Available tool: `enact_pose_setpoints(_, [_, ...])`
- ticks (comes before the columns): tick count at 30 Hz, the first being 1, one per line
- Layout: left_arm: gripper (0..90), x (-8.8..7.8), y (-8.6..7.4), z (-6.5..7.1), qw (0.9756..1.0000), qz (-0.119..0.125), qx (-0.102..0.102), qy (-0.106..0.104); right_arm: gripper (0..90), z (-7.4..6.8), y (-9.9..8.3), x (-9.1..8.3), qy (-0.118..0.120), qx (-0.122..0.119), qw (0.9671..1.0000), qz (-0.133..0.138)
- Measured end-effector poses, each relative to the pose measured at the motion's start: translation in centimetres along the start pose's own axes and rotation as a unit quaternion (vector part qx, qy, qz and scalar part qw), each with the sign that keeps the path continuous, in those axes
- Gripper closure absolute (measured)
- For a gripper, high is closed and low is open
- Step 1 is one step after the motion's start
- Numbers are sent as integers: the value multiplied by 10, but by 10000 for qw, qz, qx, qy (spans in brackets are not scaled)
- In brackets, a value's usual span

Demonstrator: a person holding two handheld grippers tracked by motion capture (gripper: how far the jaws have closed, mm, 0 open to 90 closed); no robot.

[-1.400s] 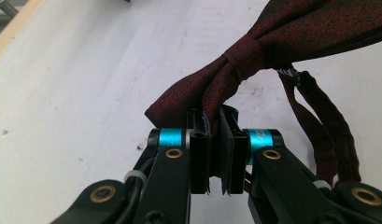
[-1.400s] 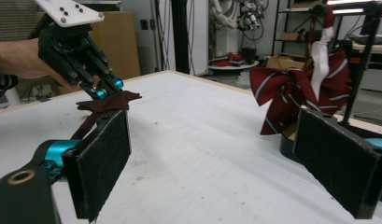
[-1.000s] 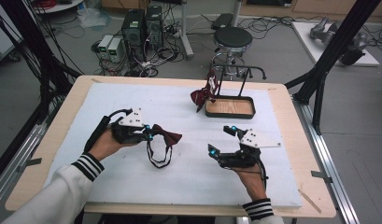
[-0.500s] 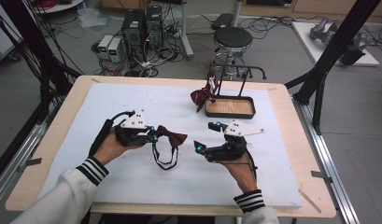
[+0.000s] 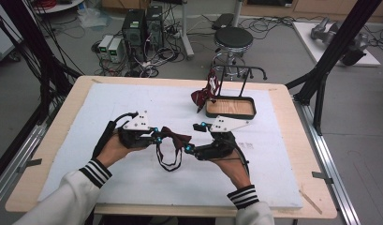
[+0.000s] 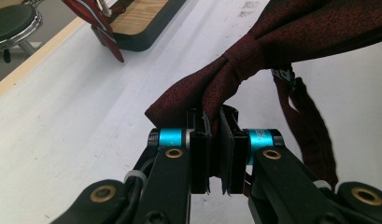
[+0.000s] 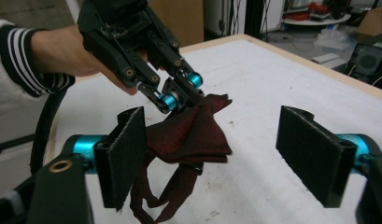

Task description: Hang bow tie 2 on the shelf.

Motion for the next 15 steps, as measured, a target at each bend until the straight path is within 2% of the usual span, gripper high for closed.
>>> enact_pose_setpoints(5, [836, -2, -1, -2, 10000, -8, -8, 96, 283, -4, -1, 6, 88, -7, 9998, -164])
enact_pose_setpoints(10, [836, -2, -2, -3, 9998, -77, 19, 156, 268, -6, 1, 6, 167, 60, 9997, -146])
enact_pose_setpoints(15, [837, 0, 1, -2, 9998, -70, 34, 171, 261, -8, 1, 9, 209, -7, 9996, -186])
Point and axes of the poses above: each handheld gripper's, and its own axes: x roughly forward along the jaws, y roughly out of its top, z roughly to its right, the point moved 8 cm from there along x, roughly forward along the jaws, and after that the axes turned 15 degrees about -y, right-handed, at the moved point
